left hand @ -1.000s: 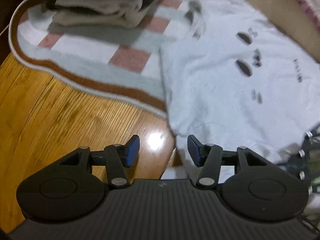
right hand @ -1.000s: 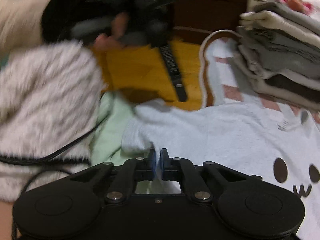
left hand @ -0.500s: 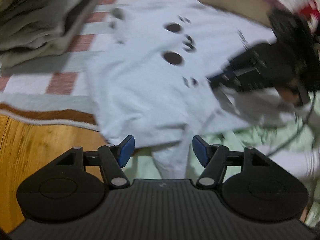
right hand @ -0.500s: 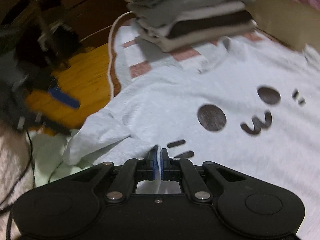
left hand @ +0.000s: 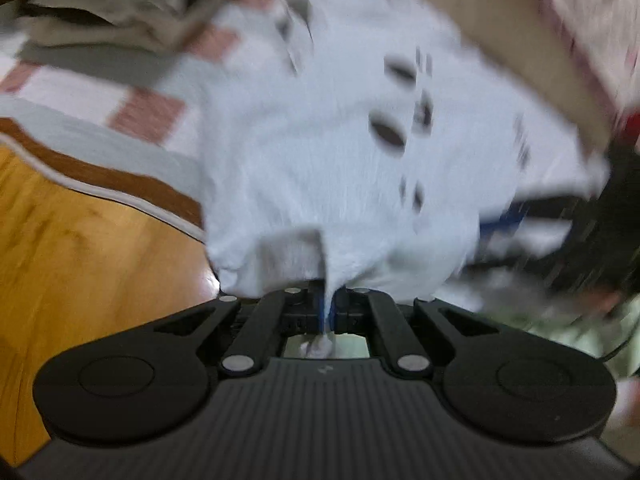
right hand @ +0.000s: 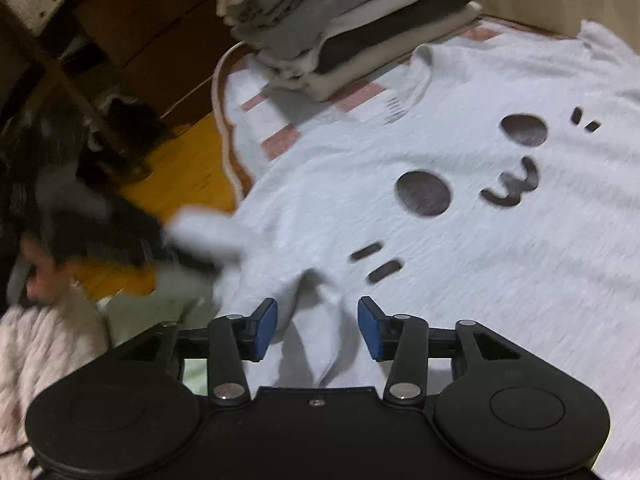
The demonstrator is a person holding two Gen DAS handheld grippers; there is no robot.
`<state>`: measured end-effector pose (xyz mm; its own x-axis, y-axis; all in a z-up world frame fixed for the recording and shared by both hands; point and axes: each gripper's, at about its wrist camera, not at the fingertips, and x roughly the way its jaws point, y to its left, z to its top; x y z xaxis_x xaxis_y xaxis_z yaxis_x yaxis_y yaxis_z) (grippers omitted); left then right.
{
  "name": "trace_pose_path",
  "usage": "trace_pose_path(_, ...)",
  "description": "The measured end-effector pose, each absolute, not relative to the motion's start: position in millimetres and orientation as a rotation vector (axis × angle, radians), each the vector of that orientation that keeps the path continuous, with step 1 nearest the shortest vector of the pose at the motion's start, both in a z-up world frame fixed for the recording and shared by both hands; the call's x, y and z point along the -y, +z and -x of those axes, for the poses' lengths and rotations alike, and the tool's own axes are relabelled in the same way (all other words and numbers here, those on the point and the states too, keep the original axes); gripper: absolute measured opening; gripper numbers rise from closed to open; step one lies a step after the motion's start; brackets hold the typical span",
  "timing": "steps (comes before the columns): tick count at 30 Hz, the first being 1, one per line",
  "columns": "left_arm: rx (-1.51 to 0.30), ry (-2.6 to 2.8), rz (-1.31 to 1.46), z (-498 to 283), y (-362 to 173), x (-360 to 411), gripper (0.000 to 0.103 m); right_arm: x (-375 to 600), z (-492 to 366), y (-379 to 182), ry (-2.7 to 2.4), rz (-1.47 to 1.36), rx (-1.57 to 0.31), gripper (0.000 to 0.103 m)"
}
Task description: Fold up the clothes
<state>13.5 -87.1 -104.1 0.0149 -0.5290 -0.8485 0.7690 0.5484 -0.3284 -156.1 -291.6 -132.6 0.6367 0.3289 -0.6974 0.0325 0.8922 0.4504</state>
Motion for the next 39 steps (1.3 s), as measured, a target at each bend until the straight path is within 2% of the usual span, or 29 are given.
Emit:
trace_pose_path(4,-1.208,-1.006,-0.114,-25.0,-70.2,52.9,0.002,265.9,160.6,-131.6,0.246,-0.319,-0.882,0.054)
trace_pose_path(5,-1.237,-0.995,-0.098,-26.3,-68.7,47.6,0.002,257.2,161.7,-129.9,0.262,-0.271,-0.859,0.049)
trace_pose_path(6,-1.267,-0.969,-0.097,-25.8,-70.3,41.7,0.002,247.1,163.6,-126.4,0.309,-0.229,-0.823,0.015)
trace_pose_path(7,-1.285,-0.934,-0.13,-23.5,-73.9,37.7,0.002,237.1,165.1,-122.8,0.35,-0.191,-0.795,0.008)
trace_pose_path(10,-1.323,-0.819,-0.235,-17.9,-85.5,27.9,0.003,210.0,166.0,-115.9,0.381,-0.099,-0.82,0.01)
trace_pose_path(12,-1.329,-0.729,-0.312,-16.3,-94.2,23.8,0.005,201.4,167.2,-117.0,0.388,-0.082,-0.841,0.017)
trace_pose_path(14,-1.293,-0.651,-0.37,-10.8,-96.8,26.5,0.006,196.7,169.6,-118.3,0.414,-0.096,-0.859,0.017)
trace_pose_path(16,-1.225,-0.627,-0.445,1.1,-89.9,36.6,0.007,201.9,175.5,-116.3,0.486,-0.18,-0.876,0.022)
trace_pose_path(17,-1.178,-0.625,-0.49,11.4,-85.1,43.0,0.012,207.4,180.6,-113.1,0.506,-0.228,-0.867,0.024)
trace_pose_path(18,-1.118,-0.624,-0.541,23.4,-78.1,50.2,0.021,216.3,187.7,-108.1,0.488,-0.272,-0.841,0.026)
trace_pose_path(19,-1.058,-0.622,-0.592,35.4,-70.9,57.5,0.027,225.1,194.8,-103.0,0.469,-0.315,-0.814,0.033)
trace_pose_path(20,-1.0,-0.625,-0.608,45.8,-65.8,65.1,0.036,235.4,203.5,-98.0,0.435,-0.353,-0.789,0.048)
trace_pose_path(21,-0.942,-0.628,-0.622,56.2,-60.7,72.7,0.038,250.3,217.5,-93.0,0.352,-0.371,-0.77,0.051)
trace_pose_path(24,-0.948,-0.731,-0.559,71.1,-60.9,108.6,0.038,298.8,265.2,-81.0,0.12,-0.412,-0.722,0.051)
trace_pose_path(31,-0.903,-1.007,-0.531,131.1,-65.1,219.3,0.04,385.6,413.7,-70.3,-0.335,-0.579,-0.746,0.054)
trace_pose_path(36,-0.955,-1.174,-0.555,186.7,-92.4,274.9,0.041,386.8,514.6,-96.2,-0.366,-0.771,-0.739,0.055)
trace_pose_path(39,-0.977,-1.21,-0.598,210.7,-109.8,295.4,0.041,368.6,536.6,-119.0,-0.287,-0.866,-0.738,0.055)
